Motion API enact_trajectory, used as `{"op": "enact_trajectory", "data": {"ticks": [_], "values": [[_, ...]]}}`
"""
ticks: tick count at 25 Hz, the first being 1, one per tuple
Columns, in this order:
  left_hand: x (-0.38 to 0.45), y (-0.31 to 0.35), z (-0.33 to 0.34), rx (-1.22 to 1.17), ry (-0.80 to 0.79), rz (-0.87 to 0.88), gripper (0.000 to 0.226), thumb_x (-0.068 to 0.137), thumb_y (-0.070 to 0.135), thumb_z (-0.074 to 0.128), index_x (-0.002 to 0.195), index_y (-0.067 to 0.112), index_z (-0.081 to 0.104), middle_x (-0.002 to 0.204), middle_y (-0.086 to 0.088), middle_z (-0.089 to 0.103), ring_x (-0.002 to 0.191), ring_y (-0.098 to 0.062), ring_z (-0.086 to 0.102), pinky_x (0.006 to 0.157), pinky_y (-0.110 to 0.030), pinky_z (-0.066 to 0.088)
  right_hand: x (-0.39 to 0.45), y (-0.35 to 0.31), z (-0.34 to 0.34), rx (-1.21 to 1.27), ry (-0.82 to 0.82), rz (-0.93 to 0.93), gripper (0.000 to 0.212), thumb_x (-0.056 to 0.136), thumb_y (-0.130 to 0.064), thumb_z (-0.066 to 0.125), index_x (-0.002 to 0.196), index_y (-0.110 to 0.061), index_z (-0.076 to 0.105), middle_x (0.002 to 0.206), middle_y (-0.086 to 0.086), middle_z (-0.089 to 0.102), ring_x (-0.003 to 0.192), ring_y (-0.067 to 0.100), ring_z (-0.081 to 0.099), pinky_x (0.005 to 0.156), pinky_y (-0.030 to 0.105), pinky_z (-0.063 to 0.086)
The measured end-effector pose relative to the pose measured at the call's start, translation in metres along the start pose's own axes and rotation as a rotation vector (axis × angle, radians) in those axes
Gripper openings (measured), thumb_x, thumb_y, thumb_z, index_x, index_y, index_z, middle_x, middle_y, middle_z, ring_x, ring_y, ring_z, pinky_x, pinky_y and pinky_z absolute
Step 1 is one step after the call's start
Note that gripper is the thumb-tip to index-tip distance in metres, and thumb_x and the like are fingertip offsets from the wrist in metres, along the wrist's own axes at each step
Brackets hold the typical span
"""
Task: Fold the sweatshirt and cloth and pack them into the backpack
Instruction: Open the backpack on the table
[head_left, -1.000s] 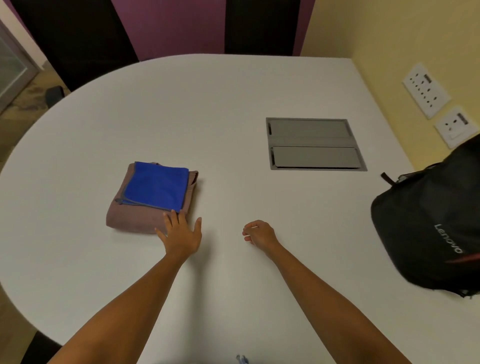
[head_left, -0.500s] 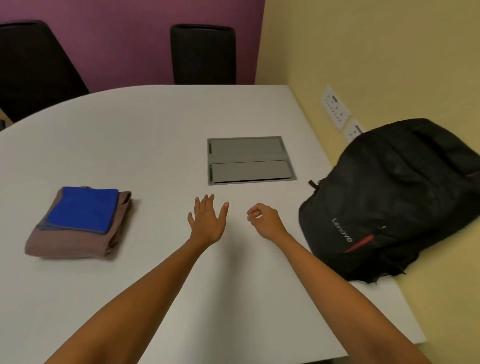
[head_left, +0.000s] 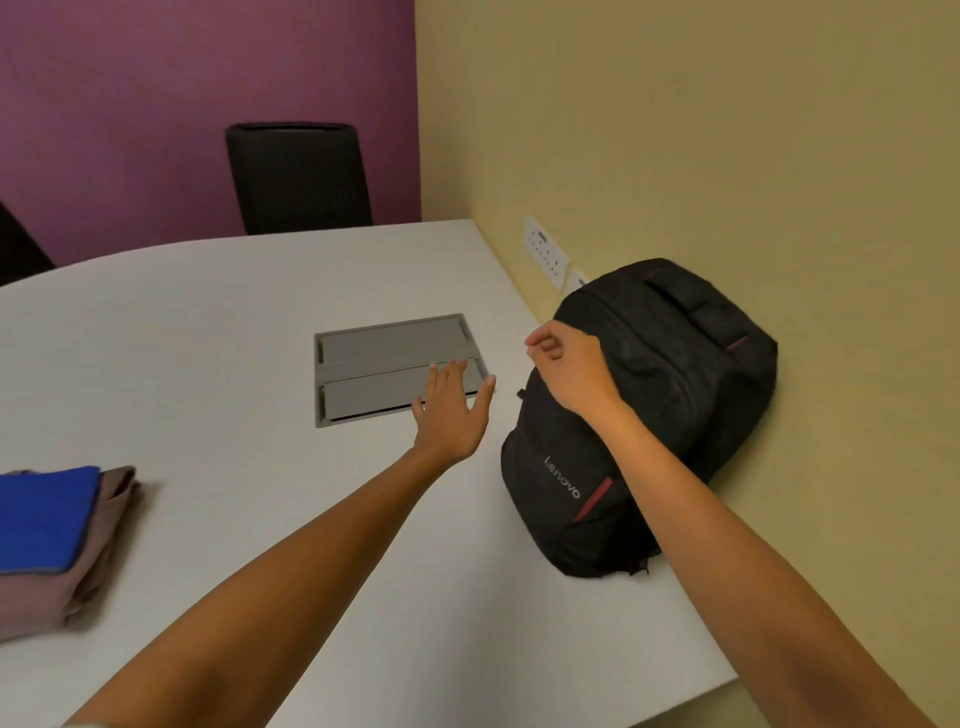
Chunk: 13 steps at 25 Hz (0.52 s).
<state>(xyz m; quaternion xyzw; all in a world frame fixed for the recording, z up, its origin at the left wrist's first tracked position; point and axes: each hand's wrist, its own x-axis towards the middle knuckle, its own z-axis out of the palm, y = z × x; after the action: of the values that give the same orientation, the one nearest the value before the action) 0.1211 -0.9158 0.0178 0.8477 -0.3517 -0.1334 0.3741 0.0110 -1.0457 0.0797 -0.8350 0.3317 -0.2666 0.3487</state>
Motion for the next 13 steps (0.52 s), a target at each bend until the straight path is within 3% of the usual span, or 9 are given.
{"op": "enact_trajectory", "data": {"ticks": [3, 5, 7, 10, 13], "values": [[0.011, 0.042, 0.007, -0.027, -0.012, 0.077, 0.065, 0.101, 0.058, 0.033, 0.155, 0.023, 0.028, 0.165, -0.003, 0.024, 0.154, -0.025, 0.01, 0.122, -0.056, 0.01, 0.013, -0.009, -0.042, -0.1, 0.21, -0.091, 0.008, 0.094, -0.017, 0.062, 0.099, -0.018, 0.069, 0.094, -0.005, 0.068, 0.085, 0.004, 0.06, 0.073, 0.016, 0.047], [0.013, 0.067, 0.011, -0.048, -0.028, 0.117, 0.065, 0.101, 0.059, 0.033, 0.155, 0.024, 0.028, 0.165, -0.001, 0.023, 0.154, -0.025, 0.01, 0.121, -0.055, 0.009, 0.023, -0.008, -0.067, -0.299, 0.418, -0.109, 0.013, 0.093, -0.022, 0.062, 0.104, -0.018, 0.068, 0.106, -0.001, 0.067, 0.104, 0.016, 0.055, 0.088, 0.031, 0.047], [0.012, 0.087, 0.017, -0.079, -0.051, 0.14, 0.065, 0.101, 0.059, 0.033, 0.155, 0.025, 0.028, 0.165, 0.0, 0.022, 0.154, -0.024, 0.01, 0.122, -0.054, 0.008, 0.032, 0.002, -0.086, -0.483, 0.52, -0.005, 0.025, 0.091, -0.026, 0.062, 0.114, -0.018, 0.061, 0.12, 0.004, 0.06, 0.119, 0.027, 0.047, 0.099, 0.042, 0.04], [0.006, 0.105, 0.028, -0.114, -0.095, 0.157, 0.064, 0.102, 0.059, 0.032, 0.155, 0.025, 0.027, 0.165, 0.001, 0.023, 0.154, -0.023, 0.01, 0.122, -0.054, 0.008, 0.035, 0.023, -0.099, -0.614, 0.428, 0.158, 0.047, 0.088, -0.027, 0.064, 0.129, -0.014, 0.049, 0.132, 0.012, 0.052, 0.125, 0.033, 0.043, 0.103, 0.045, 0.036], [-0.002, 0.115, 0.038, -0.122, -0.141, 0.167, 0.063, 0.102, 0.058, 0.032, 0.155, 0.024, 0.027, 0.164, 0.0, 0.024, 0.154, -0.023, 0.011, 0.121, -0.054, 0.008, 0.032, 0.034, -0.099, -0.647, 0.365, 0.128, 0.052, 0.09, -0.024, 0.063, 0.136, -0.013, 0.043, 0.131, 0.012, 0.057, 0.123, 0.032, 0.05, 0.103, 0.046, 0.038]]}}
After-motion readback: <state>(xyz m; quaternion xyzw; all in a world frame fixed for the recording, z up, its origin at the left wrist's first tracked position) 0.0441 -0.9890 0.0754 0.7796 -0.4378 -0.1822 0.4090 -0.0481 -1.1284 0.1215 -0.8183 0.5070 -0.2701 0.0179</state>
